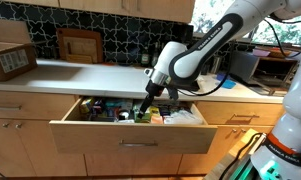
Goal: Open the bottom middle drawer
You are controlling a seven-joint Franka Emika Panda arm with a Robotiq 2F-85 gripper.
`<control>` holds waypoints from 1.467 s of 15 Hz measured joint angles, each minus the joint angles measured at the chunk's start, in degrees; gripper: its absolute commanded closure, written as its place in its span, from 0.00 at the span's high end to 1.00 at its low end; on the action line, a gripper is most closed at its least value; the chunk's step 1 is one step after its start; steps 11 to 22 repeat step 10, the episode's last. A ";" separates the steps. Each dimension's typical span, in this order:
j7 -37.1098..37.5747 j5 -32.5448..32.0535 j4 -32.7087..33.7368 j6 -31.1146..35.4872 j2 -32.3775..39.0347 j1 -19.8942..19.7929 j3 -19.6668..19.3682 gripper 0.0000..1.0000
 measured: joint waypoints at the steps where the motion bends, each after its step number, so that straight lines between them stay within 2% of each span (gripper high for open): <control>1: 1.12 0.48 -0.04 -0.03 -1.18 -1.18 -0.44 1.00; 5: 8.86 0.42 -0.14 -1.63 -7.61 -2.89 -4.26 1.00; 6: 11.09 0.41 -0.04 -2.94 -9.63 -1.50 -6.74 1.00; 8: 16.43 -1.52 0.26 -6.57 -14.20 3.74 -13.94 1.00; 10: 20.73 -4.05 0.23 -8.63 -17.87 6.98 -17.91 1.00; 22: 20.73 -4.05 0.23 -8.63 -17.87 6.98 -17.91 1.00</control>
